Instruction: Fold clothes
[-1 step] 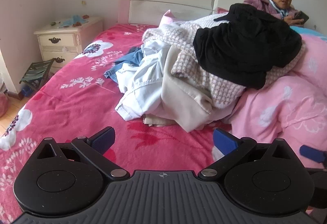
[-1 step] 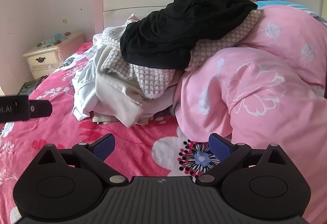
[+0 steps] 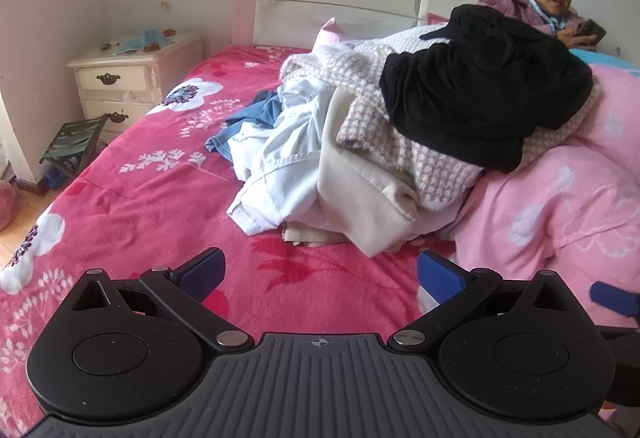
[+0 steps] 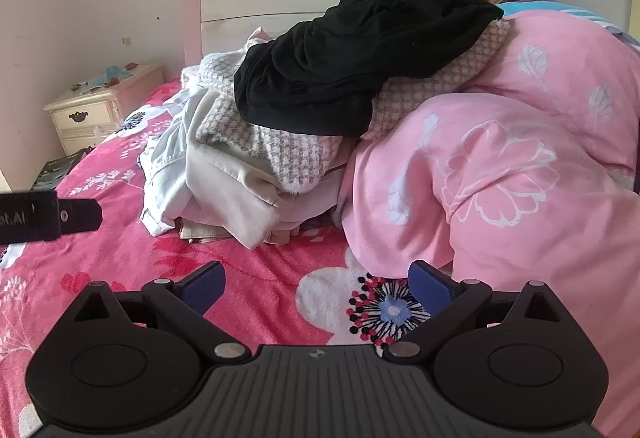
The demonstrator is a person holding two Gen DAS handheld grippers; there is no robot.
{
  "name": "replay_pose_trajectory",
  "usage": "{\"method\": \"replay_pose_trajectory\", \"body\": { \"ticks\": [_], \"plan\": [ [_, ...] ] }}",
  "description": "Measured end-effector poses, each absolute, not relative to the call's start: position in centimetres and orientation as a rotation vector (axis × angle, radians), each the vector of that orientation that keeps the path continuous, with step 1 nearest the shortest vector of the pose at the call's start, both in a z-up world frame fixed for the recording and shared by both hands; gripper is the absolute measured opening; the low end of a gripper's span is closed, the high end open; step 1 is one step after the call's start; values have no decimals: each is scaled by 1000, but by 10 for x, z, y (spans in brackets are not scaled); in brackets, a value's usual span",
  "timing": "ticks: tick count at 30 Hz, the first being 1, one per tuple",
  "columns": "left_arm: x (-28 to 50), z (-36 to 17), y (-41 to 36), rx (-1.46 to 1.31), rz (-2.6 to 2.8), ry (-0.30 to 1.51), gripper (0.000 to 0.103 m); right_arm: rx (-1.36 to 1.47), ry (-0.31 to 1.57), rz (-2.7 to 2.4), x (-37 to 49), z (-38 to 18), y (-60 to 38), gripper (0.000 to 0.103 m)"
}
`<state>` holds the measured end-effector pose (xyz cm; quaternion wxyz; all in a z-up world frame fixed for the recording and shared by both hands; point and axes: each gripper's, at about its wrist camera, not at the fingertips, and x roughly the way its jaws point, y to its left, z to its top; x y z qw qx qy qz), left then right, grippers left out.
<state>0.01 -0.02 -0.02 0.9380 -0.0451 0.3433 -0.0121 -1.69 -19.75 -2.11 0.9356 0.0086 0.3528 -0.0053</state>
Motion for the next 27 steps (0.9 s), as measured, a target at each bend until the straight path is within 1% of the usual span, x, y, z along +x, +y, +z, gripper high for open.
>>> {"method": "replay_pose_trajectory", "body": {
  "ticks": [4, 13, 27],
  "plan": [
    [-1, -3, 1, -101, -29, 700, 103, 15, 711, -12, -17, -21, -196, 101],
    [1, -24, 2, -28, 2, 754, 103, 5, 700, -23, -19, -24, -195, 101],
    [-2, -26, 10, -47, 21, 762, 103, -9, 696, -19, -19, -24, -190, 101]
  ]
}}
